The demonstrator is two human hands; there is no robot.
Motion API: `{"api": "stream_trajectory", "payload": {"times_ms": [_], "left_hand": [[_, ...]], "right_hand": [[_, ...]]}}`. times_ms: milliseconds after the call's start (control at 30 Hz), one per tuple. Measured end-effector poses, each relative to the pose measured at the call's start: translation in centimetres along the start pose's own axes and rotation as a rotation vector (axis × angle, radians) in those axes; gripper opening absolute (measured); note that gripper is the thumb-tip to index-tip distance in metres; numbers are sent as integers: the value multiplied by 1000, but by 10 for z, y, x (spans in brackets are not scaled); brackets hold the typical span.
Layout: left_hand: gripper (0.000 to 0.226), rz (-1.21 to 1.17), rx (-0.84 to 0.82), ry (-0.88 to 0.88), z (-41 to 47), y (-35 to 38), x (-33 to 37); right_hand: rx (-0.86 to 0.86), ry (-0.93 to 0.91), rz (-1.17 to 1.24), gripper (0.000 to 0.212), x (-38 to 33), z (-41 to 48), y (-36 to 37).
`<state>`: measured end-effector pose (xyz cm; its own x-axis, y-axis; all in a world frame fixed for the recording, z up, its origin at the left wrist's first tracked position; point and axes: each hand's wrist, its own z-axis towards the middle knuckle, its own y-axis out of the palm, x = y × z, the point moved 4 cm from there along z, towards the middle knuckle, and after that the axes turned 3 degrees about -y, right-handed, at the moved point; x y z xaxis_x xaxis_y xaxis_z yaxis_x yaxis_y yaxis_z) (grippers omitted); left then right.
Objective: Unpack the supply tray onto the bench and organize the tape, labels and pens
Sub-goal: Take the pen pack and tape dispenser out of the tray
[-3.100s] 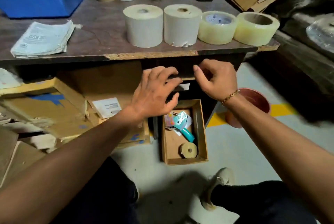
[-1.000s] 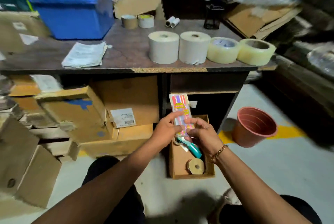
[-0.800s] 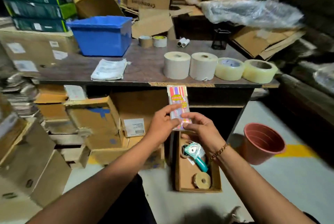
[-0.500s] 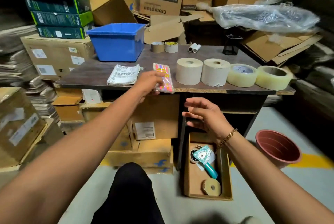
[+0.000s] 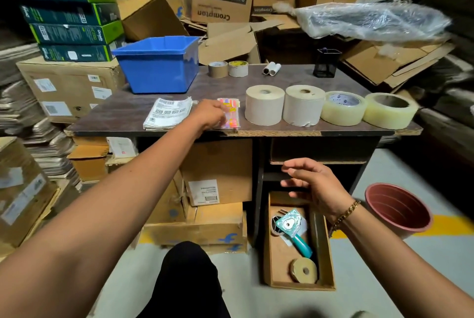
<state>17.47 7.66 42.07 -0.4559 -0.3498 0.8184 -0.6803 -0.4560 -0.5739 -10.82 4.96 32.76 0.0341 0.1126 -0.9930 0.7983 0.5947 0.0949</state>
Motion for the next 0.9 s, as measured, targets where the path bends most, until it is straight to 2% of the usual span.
{"api": "stream_trajectory", "payload": {"times_ms": [67,133,233,367,467,633,800,900], "left_hand": [[42,17,59,6,1,-2,-4],[37,113,189,55,-2,-3,-6],[29,233,326,282,-21,15,-1],[26,186,262,595,-61,62,3],[25,225,137,686,-82,110,-10],[29,306,-121,594,-87,194,-58],[34,328,-279,392,-71,267,-115],[46,354,-348,206,-61,313,-160]], "right_hand": [[7,-3,-6,19,1,0,-4],[22,-4,-16,19,4,1,-9],[54,-6,-74,19,14,0,-22],[101,29,-172,19,33,6,-42],[123,79,-253,18,51,9,-58],[182,200,-397,19,105,11,-92],[208,318,-573,16,167,21,-127],[208,395,-656,13,213,29,-145]]}}
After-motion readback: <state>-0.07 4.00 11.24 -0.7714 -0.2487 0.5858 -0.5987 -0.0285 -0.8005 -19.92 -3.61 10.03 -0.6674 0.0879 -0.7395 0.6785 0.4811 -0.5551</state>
